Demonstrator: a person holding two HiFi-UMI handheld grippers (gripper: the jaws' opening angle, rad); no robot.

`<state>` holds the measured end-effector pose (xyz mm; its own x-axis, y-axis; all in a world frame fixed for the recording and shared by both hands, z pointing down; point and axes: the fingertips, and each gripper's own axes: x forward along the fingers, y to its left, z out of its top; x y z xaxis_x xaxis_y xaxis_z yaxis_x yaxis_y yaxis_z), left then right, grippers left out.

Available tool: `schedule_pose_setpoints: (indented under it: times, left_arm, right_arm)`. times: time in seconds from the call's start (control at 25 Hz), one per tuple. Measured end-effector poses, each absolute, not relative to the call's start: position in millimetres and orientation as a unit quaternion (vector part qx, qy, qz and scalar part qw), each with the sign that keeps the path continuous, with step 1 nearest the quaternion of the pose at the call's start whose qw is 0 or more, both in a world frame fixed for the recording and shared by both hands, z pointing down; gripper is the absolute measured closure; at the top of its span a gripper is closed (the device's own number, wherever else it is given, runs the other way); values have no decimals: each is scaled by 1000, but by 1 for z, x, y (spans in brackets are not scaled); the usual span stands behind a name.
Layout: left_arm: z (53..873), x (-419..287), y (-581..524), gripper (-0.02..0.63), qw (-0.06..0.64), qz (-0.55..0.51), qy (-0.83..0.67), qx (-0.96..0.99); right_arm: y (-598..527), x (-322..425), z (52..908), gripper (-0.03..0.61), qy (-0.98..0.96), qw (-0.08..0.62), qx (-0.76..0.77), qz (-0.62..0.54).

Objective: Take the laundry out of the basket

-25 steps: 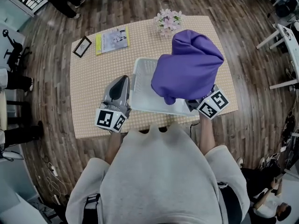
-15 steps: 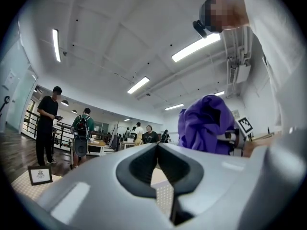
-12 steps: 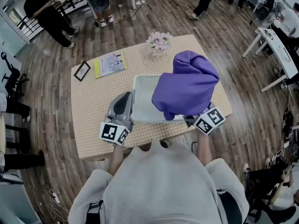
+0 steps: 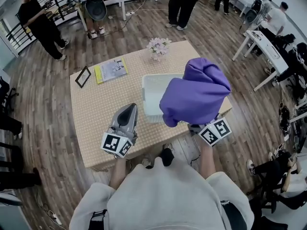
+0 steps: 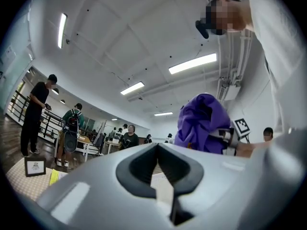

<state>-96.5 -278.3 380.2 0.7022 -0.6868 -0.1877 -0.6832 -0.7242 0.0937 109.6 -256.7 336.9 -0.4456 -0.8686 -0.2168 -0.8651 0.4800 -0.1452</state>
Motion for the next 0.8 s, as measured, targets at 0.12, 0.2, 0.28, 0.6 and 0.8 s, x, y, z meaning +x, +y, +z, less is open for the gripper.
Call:
schedule_pose_setpoints:
  times: [0.12,0.2,0.28,0.6,0.8]
  left_arm:
    - [375,-106,-264,603,5,-111,-364,925]
    - [375,-110,-255,603,9,-114,-362,925]
    - [376,-112,-244,604,12,-117,-360,925]
    - [389,-111,-190,603,4,-95,-381,920]
    - [394,-95,-122,603,5,-75,-395,916]
  right_arm:
    - [-239,103,318,322,847,141,-512,11]
    - [-224,98,317,322,847,141,-512,12]
    - [-211,96,323,322,846,137,-515,7]
    - [-158,99,372,322,845,136,-516,-41]
    - [-87,112,415,322,842,116,-522,-73]
